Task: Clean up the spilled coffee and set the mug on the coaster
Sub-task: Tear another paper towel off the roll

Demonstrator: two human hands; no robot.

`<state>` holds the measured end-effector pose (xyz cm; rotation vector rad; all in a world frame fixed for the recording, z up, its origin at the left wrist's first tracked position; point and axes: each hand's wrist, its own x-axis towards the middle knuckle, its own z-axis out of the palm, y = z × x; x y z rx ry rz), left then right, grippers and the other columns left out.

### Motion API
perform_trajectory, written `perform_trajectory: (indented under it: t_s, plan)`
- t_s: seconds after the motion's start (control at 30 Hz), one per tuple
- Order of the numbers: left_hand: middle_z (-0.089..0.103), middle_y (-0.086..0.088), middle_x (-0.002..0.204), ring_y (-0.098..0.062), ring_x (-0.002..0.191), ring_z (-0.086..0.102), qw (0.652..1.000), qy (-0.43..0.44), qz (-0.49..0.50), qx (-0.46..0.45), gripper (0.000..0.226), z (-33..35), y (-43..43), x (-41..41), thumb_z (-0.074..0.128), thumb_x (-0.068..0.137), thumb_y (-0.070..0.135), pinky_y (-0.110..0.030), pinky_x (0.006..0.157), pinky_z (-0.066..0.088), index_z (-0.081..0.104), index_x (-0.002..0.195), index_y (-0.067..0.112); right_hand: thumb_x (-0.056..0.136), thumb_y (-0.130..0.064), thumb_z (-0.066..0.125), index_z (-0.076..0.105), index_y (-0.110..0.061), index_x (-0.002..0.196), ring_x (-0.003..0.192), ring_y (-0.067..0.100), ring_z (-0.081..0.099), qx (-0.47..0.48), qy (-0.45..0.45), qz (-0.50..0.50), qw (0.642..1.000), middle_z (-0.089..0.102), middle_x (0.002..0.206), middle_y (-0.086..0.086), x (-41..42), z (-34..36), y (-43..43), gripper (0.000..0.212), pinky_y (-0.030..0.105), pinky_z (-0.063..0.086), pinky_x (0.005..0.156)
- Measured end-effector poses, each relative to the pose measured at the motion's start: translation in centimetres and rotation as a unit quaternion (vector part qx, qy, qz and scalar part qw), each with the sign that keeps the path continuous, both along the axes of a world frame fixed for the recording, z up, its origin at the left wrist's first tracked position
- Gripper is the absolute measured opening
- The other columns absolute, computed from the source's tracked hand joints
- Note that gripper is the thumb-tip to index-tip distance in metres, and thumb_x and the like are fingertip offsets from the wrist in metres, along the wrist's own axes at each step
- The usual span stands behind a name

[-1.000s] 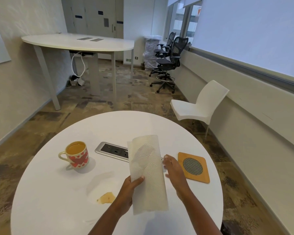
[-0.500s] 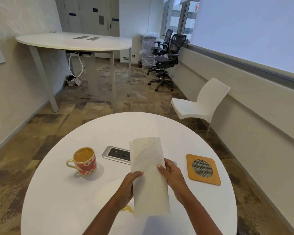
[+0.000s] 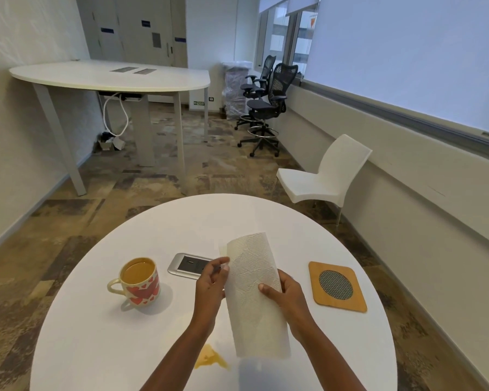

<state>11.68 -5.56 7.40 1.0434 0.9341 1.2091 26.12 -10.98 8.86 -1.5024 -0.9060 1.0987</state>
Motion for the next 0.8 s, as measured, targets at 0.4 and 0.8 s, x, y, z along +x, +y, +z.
perform_trajectory:
  t_s: [0.4, 0.8]
  plan:
    - [0.065, -0.006, 0.081, -0.015, 0.076, 0.063, 0.993, -0.052, -0.05, -0.091, 0.007, -0.6, 0.8, 0.2, 0.056, 0.088, 0.008, -0.019, 0.057, 0.057, 0.059, 0.082, 0.01, 0.084, -0.009, 0.063, 0.062, -0.006, 0.112, 0.094, 0.03, 0.067, 0.006, 0.058, -0.008, 0.998, 0.069, 0.108, 0.014, 0.6, -0.3, 0.3, 0.028, 0.04, 0.057, 0.081]
    - [0.069, -0.004, 0.088, -0.016, 0.077, 0.065, 0.988, 0.018, -0.098, -0.118, 0.038, -1.1, 0.1, -0.3, 0.06, 0.084, 0.001, -0.024, 0.058, 0.056, 0.047, 0.115, 0.017, 0.082, 0.005, 0.06, 0.062, -0.001, 0.105, 0.083, 0.024, 0.065, 0.011, 0.149, -0.032, 0.988, 0.069, 0.095, 0.01, 1.1, -0.6, 0.6, 0.023, 0.031, 0.055, 0.072]
